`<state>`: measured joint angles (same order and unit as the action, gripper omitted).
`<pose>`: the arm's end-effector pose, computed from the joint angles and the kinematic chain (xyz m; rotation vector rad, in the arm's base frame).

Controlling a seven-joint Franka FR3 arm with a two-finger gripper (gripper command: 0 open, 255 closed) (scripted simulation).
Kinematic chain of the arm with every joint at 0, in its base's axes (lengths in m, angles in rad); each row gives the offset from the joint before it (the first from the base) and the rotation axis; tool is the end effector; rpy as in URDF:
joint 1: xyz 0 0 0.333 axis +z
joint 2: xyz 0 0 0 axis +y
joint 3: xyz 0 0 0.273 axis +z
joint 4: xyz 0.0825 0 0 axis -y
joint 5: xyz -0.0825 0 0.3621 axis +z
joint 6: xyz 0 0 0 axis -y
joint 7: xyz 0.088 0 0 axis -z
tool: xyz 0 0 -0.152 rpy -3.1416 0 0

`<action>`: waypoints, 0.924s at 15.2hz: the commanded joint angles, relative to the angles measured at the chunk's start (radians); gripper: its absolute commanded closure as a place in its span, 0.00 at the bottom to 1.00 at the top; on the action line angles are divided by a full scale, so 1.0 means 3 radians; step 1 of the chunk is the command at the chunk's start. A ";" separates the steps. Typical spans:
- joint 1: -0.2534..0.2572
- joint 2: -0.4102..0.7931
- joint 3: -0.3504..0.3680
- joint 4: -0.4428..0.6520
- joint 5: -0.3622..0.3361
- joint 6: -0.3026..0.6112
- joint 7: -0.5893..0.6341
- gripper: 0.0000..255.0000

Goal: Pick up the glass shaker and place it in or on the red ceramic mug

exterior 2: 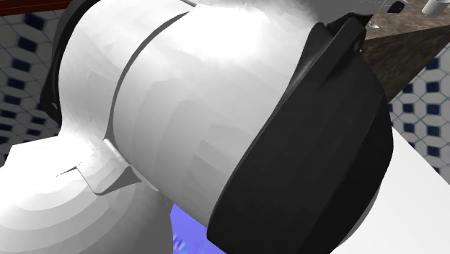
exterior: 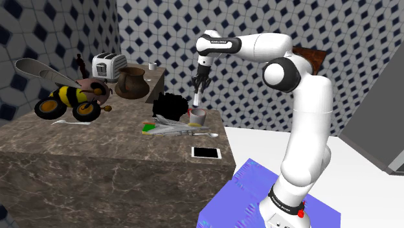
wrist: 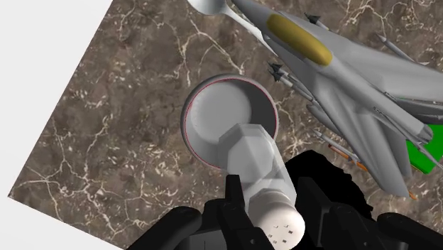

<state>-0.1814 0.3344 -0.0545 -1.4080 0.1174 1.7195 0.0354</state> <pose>0.6103 -0.1264 0.4302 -3.0105 0.4353 0.0190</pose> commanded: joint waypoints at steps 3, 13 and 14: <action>0.0006 0.0007 0.0002 -0.0170 0.0004 0.0179 -0.0014 1.00; 0.0009 0.0020 0.0004 -0.0363 0.0010 0.0384 -0.0033 1.00; 0.0009 0.0020 0.0004 -0.0363 0.0010 0.0384 -0.0033 1.00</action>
<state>-0.1787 0.3406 -0.0533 -1.5166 0.1202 1.8343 0.0254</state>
